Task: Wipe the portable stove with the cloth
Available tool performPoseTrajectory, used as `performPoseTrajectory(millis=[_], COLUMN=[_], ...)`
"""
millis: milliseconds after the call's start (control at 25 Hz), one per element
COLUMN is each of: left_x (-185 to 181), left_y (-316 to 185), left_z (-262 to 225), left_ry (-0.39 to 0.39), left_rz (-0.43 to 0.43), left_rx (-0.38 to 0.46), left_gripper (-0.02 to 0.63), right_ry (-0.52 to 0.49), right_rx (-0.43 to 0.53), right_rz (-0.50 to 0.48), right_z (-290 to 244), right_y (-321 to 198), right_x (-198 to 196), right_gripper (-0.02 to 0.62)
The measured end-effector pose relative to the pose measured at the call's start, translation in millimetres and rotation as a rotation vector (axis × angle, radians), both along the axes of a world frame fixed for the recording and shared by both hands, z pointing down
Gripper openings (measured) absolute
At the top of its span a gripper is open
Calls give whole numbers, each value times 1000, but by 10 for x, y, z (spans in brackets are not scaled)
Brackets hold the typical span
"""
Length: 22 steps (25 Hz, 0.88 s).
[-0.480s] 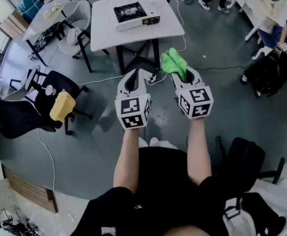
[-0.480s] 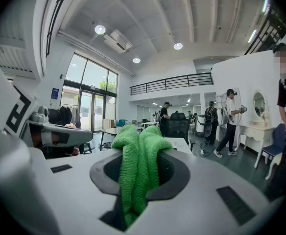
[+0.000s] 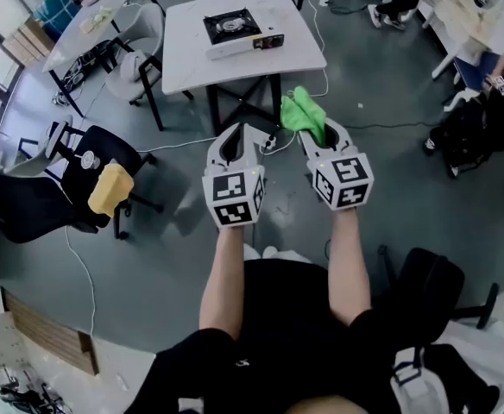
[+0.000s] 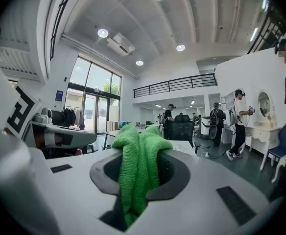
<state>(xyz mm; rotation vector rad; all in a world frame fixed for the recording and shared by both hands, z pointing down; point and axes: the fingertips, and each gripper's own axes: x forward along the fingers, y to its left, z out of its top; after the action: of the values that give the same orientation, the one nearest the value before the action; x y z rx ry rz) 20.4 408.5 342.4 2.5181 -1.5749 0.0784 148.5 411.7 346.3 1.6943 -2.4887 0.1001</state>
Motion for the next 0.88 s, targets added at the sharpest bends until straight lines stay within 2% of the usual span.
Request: performPoseTrajectory(millis=[200, 880], left_x=[-31, -84], left_y=[-70, -521], left_z=[-67, -437], left_ry=[11, 53], left_rz=[-16, -33], left_rx=[15, 100], left_gripper=[-5, -5], right_ry=[13, 68], right_rx=[-16, 50], right_rz=[-16, -57], right_z=[-15, -300], right_y=[-65, -473], right_x=[-9, -63], right_gripper=[64, 64])
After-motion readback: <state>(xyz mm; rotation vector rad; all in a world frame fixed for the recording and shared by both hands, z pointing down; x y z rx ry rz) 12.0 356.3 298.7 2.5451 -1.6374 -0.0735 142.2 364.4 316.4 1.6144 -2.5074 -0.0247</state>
